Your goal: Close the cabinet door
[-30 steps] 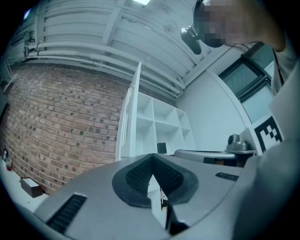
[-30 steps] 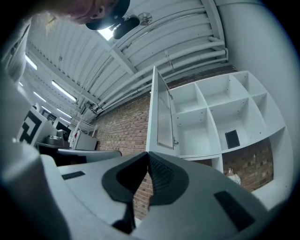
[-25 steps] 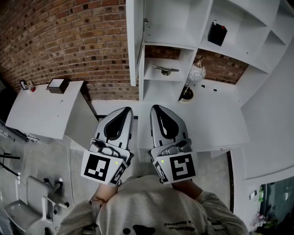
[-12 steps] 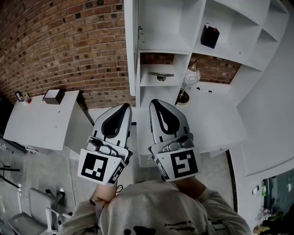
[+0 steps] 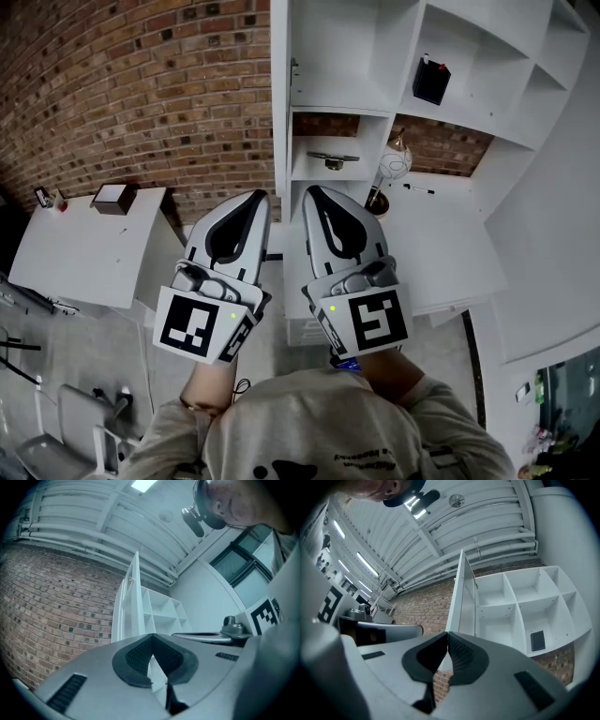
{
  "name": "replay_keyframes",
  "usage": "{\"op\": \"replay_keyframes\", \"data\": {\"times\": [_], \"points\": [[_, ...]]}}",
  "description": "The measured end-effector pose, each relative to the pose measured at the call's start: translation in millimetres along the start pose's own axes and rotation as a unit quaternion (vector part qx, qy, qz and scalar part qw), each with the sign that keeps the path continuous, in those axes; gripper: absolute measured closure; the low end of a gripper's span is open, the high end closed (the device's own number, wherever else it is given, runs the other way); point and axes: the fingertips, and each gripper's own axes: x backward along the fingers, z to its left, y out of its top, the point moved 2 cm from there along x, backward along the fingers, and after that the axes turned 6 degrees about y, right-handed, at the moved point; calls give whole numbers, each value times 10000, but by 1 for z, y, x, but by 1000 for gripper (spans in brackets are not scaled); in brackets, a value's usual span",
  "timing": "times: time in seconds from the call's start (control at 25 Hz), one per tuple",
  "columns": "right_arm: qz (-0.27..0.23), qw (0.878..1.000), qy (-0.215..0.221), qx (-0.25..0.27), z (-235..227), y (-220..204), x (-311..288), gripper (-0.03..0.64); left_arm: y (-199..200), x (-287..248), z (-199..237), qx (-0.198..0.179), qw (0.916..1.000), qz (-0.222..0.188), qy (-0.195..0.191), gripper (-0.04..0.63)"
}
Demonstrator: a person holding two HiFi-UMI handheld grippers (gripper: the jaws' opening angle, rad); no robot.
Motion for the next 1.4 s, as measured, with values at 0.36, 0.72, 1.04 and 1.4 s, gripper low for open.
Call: {"op": "replay_keyframes", "data": {"times": [0.36, 0.72, 1.04, 1.4], "points": [[-87, 9996, -40, 275, -8, 18, -19, 597, 21, -10, 10, -122, 9997, -208, -51, 588], [-117, 9993, 59, 351, -6, 30, -38, 597, 30, -21, 22, -211, 9992, -326, -81, 589], [-53, 9998, 92, 193, -10, 30, -57, 595, 31, -31, 36, -317, 9990, -329, -18, 588], [208, 9996, 164, -96, -12, 23, -83, 495, 24, -41, 46, -287, 9991, -313, -66, 589]]}}
